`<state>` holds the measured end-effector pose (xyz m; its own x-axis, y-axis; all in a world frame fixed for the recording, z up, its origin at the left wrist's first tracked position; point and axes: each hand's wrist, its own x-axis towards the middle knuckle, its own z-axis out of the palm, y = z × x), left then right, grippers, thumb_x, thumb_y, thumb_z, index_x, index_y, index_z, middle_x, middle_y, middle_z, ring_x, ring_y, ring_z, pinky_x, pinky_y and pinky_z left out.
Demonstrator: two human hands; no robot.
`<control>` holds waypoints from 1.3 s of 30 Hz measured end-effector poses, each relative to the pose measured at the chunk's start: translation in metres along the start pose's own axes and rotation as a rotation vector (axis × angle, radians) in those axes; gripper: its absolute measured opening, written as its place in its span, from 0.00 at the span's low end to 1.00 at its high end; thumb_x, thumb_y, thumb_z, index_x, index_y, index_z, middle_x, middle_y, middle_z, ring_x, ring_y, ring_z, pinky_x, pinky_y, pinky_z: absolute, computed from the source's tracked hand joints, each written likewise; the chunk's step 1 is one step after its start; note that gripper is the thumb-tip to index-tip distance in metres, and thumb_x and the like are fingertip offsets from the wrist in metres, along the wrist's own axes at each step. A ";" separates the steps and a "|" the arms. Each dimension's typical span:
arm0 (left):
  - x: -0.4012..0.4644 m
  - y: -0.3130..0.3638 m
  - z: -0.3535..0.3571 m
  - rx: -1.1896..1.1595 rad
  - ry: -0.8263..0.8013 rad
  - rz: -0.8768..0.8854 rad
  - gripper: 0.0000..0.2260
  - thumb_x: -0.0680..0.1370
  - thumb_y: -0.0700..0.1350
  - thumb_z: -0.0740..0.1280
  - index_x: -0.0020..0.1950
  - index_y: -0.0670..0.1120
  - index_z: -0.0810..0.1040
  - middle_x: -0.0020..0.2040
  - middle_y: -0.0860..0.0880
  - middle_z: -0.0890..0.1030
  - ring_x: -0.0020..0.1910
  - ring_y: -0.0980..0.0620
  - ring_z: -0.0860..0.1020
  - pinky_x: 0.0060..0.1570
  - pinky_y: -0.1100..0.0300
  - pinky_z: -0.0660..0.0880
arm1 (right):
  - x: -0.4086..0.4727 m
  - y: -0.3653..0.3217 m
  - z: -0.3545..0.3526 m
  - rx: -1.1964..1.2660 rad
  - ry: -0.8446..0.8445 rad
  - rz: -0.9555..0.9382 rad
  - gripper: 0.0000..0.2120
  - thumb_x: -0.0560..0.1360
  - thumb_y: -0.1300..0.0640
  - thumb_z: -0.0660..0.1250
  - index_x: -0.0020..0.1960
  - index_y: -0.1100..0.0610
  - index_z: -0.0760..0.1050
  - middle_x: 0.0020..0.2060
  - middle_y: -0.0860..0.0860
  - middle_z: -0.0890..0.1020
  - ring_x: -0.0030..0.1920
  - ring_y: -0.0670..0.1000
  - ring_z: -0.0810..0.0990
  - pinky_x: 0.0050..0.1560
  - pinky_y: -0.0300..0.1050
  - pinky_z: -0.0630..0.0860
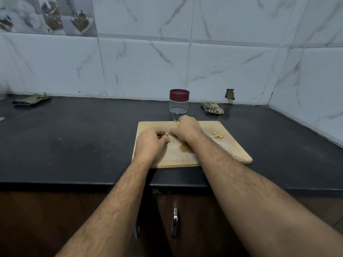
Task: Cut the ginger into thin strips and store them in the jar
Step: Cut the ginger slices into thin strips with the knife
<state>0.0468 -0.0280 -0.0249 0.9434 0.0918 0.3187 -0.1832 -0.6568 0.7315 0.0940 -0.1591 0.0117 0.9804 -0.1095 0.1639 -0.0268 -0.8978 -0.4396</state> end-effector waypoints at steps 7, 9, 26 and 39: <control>0.005 -0.002 0.002 -0.044 -0.027 0.007 0.05 0.75 0.45 0.72 0.50 0.52 0.85 0.46 0.57 0.84 0.48 0.57 0.80 0.48 0.62 0.71 | 0.023 0.000 0.001 0.040 0.040 0.012 0.10 0.73 0.51 0.73 0.45 0.56 0.75 0.42 0.51 0.79 0.42 0.52 0.78 0.31 0.43 0.67; 0.006 -0.004 0.003 -0.049 -0.028 0.004 0.06 0.75 0.47 0.73 0.51 0.53 0.85 0.48 0.57 0.84 0.49 0.57 0.80 0.48 0.61 0.72 | 0.023 0.004 0.002 -0.008 0.018 -0.002 0.12 0.73 0.48 0.74 0.46 0.56 0.76 0.41 0.50 0.80 0.42 0.51 0.78 0.31 0.44 0.67; 0.007 -0.004 0.003 -0.071 -0.149 0.070 0.11 0.73 0.49 0.76 0.55 0.54 0.83 0.43 0.60 0.82 0.46 0.62 0.78 0.48 0.61 0.73 | -0.111 0.039 -0.040 0.170 -0.023 -0.049 0.11 0.76 0.61 0.61 0.57 0.57 0.78 0.50 0.52 0.80 0.53 0.54 0.77 0.49 0.45 0.72; 0.000 0.003 0.001 -0.032 -0.218 0.130 0.18 0.70 0.50 0.78 0.58 0.53 0.81 0.46 0.61 0.80 0.41 0.66 0.75 0.40 0.69 0.68 | -0.149 0.047 -0.033 0.129 -0.002 -0.092 0.21 0.77 0.62 0.59 0.68 0.52 0.75 0.57 0.51 0.81 0.56 0.55 0.77 0.53 0.47 0.75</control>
<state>0.0467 -0.0309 -0.0235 0.9479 -0.1581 0.2765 -0.3126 -0.6280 0.7126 -0.0596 -0.1991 -0.0047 0.9778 -0.0282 0.2075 0.0888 -0.8416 -0.5327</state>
